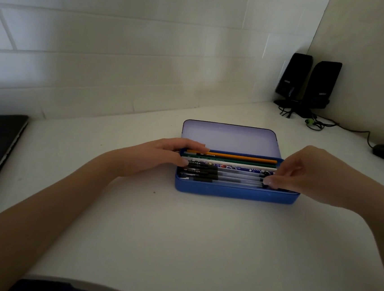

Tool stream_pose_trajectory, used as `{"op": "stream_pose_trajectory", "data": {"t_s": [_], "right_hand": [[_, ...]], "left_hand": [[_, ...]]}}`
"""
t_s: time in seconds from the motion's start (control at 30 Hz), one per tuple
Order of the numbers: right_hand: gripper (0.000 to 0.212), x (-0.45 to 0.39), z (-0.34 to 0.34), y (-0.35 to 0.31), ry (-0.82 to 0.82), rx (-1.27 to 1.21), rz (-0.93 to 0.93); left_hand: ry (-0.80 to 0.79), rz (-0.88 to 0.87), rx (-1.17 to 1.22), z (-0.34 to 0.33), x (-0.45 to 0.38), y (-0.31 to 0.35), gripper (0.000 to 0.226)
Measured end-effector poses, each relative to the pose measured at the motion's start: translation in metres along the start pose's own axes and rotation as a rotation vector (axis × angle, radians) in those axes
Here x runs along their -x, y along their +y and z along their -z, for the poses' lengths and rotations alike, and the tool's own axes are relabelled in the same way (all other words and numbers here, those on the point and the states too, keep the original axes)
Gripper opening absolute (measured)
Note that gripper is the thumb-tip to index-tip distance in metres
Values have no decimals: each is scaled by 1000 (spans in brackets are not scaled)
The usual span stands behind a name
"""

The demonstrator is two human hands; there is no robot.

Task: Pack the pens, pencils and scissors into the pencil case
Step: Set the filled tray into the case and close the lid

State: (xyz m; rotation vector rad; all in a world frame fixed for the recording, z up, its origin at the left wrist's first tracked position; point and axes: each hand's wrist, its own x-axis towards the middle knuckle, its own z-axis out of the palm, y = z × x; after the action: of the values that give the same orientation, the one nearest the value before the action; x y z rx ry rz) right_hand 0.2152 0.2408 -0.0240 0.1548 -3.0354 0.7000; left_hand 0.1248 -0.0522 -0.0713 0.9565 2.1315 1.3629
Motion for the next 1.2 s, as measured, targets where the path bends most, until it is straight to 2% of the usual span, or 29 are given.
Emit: {"op": "stream_pose_trajectory", "data": {"t_s": [0.23,0.7,0.8,0.87,0.93,0.97,1.03,1.1,1.2], "right_hand": [[28,4,1,-7,-61,-32,15],[23,3,2,-5,-80,-65,37],[21,3,9,-2,-22,-166,24],[19,-2,12,5,150,-186,16],[17,-10,8,16,335,-151,-33],[23,-14,4,21,389,-131,-90],[41,-20,-7,32,368,-126,-215],[52,-26,-17,35,276,-202,-269],[57,-33,-28,30,227,-416,-258]], "left_hand": [[-16,0,27,3,-1,-3,52],[-21,-10,61,3,-3,-5,54],[-26,-28,67,3,-2,-5,51],[91,-41,109,3,-2,-6,44],[335,-49,122,2,-3,-8,37],[456,-52,95,3,-3,-8,37],[609,-26,53,5,-5,-11,37],[616,38,44,7,-6,-14,40],[461,78,62,7,-6,-17,50]]}}
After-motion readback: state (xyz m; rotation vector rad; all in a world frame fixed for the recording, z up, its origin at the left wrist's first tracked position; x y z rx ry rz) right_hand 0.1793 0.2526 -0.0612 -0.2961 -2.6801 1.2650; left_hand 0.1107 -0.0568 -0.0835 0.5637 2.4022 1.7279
